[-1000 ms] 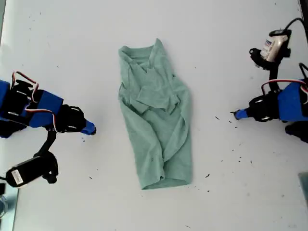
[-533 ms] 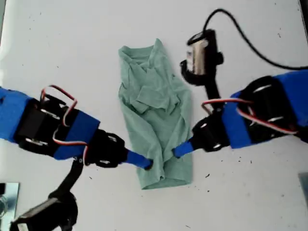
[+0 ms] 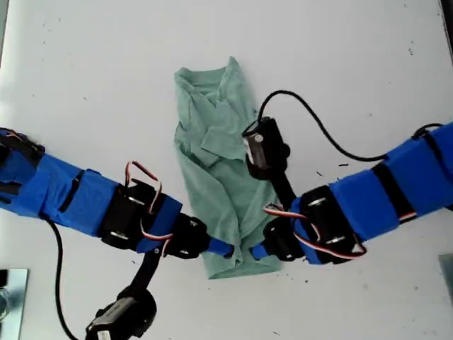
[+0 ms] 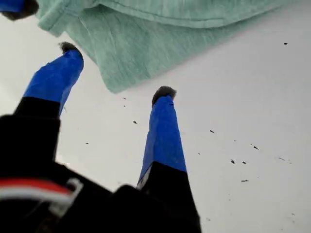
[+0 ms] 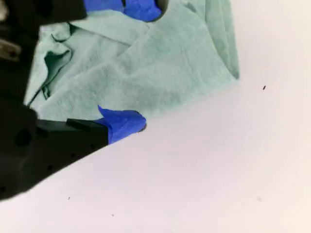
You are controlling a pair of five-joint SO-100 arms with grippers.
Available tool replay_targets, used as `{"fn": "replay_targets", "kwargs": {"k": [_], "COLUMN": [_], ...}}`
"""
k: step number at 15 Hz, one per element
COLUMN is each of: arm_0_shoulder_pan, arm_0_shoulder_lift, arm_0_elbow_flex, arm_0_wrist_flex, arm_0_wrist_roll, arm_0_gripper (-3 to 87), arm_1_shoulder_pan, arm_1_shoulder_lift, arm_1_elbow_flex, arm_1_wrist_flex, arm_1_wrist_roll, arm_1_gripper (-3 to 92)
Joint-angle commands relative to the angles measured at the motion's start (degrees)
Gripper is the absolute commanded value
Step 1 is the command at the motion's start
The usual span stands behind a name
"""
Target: Fold t shirt
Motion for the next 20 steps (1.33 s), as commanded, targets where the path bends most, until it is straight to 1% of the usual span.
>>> {"fn": "replay_targets", "kwargs": {"k": [1,3,4,5,6,7,8,10,11,12,14,17,19,20], "arm_0_shoulder_pan": [1.23,2.11,2.46,2.55,2.64,2.72,3.08,4.13,4.92,6.06,8.70,11.87,11.07,9.40], "arm_0_shoulder_lift": [-2.29,-8.26,-10.72,-12.92,-13.62,-13.01,-11.16,-6.15,-3.52,-0.70,3.16,3.60,6.06,7.91], "arm_0_elbow_flex": [-3.43,-5.19,-5.54,-5.71,-5.71,-5.80,-5.80,-5.80,-5.80,-5.89,-5.89,-5.80,-5.19,-4.22], "arm_0_wrist_flex": [-2.64,-6.15,-7.73,-8.44,-8.61,-8.79,-8.79,-8.96,-9.32,-9.93,-10.81,-11.16,-11.16,-10.90], "arm_0_wrist_roll": [-1.05,-0.88,-0.70,-0.70,-0.70,0.26,1.49,3.34,3.96,4.13,3.08,-0.09,0.35,1.14], "arm_0_gripper": [30.1,25.8,24.1,18.8,9.8,1.5,-0.1,-0.1,-0.1,-0.1,-0.1,-0.2,-0.2,-0.2], "arm_1_shoulder_pan": [-1.67,-1.93,-2.46,-2.99,-3.34,-3.60,-3.78,-4.31,-5.01,-5.80,-7.56,-7.82,-5.10,-2.64], "arm_1_shoulder_lift": [-4.57,-11.16,-14.15,-16.44,-17.58,-17.58,-16.44,-10.72,-7.65,-3.69,1.76,1.76,2.64,3.34], "arm_1_elbow_flex": [-0.70,-0.53,0.00,0.62,0.70,-0.09,-2.37,-8.00,-12.22,-13.36,-11.78,-9.32,-9.40,-9.40], "arm_1_wrist_flex": [-4.66,-10.20,-12.83,-15.29,-16.00,-15.73,-13.18,-8.70,-5.10,-3.60,-2.11,-3.43,-2.99,-2.72], "arm_1_wrist_roll": [-0.18,-0.44,0.18,0.70,1.41,0.18,-1.05,-4.75,-6.50,-7.38,-6.15,-4.39,-6.94,-9.58], "arm_1_gripper": [30.2,28.0,24.3,13.5,1.2,1.2,1.2,1.3,1.4,1.4,1.5,1.5,1.5,1.5]}}
